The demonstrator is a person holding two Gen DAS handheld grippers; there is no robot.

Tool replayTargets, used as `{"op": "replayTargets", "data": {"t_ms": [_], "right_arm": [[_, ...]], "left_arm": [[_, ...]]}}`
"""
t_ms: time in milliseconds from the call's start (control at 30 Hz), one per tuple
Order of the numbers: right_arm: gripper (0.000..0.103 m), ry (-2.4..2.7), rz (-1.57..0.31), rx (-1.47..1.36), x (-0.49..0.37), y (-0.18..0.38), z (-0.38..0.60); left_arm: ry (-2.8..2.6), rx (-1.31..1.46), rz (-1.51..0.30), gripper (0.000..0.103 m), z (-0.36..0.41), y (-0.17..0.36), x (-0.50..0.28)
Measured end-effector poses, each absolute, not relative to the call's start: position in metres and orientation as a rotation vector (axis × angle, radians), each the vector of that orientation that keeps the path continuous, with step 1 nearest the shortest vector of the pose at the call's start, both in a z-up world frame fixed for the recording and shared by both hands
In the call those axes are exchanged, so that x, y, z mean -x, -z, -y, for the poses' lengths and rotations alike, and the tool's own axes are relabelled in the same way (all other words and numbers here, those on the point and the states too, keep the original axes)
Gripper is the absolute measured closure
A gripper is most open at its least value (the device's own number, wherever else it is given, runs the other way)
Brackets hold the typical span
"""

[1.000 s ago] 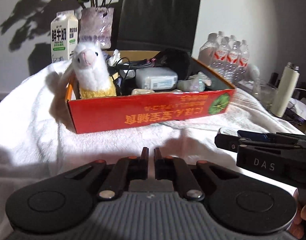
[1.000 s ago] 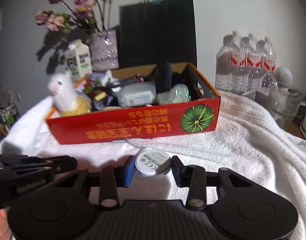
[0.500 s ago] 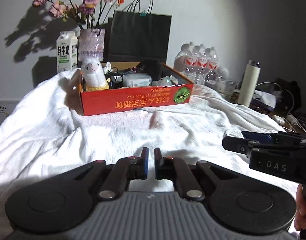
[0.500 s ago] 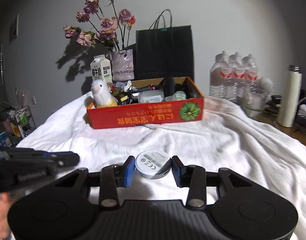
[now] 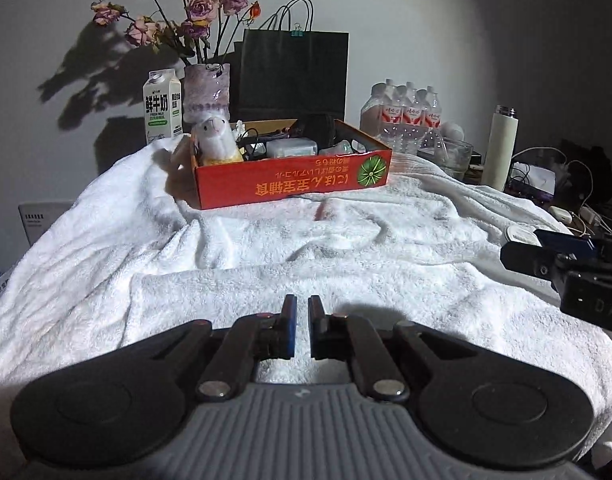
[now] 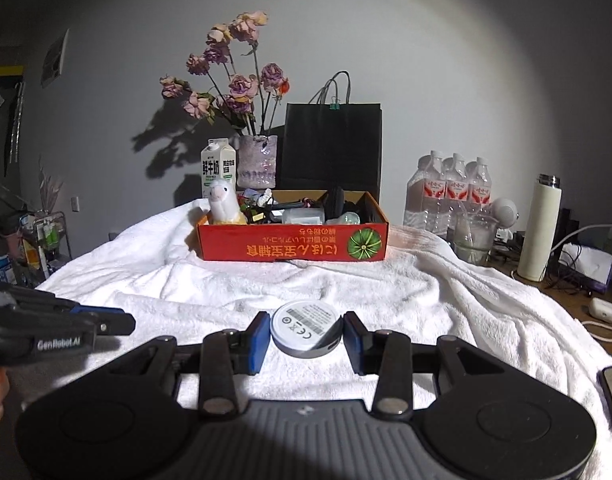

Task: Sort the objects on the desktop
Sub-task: 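Lift the white earbud case with the right tool toward the box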

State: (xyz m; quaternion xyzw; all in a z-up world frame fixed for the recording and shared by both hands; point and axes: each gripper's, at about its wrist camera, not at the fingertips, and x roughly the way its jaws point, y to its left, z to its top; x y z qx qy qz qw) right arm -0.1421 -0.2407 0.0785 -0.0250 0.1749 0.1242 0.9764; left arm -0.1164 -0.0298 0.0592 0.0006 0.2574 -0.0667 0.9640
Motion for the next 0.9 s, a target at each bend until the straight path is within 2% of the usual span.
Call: {"op": "replayTargets", "data": {"t_ms": [600, 900], "right_arm": [[0.065, -0.266, -0.396, -0.012, 0.105, -0.064, 0.253], [0.065, -0.296, -0.36, 0.001, 0.059, -0.082, 0.253]], "left_arm": [[0.1, -0.019, -0.584, 0.096, 0.03, -0.051, 0.071], [0.125, 0.015, -0.557, 0.096, 0.031, -0.068, 0.024]]}}
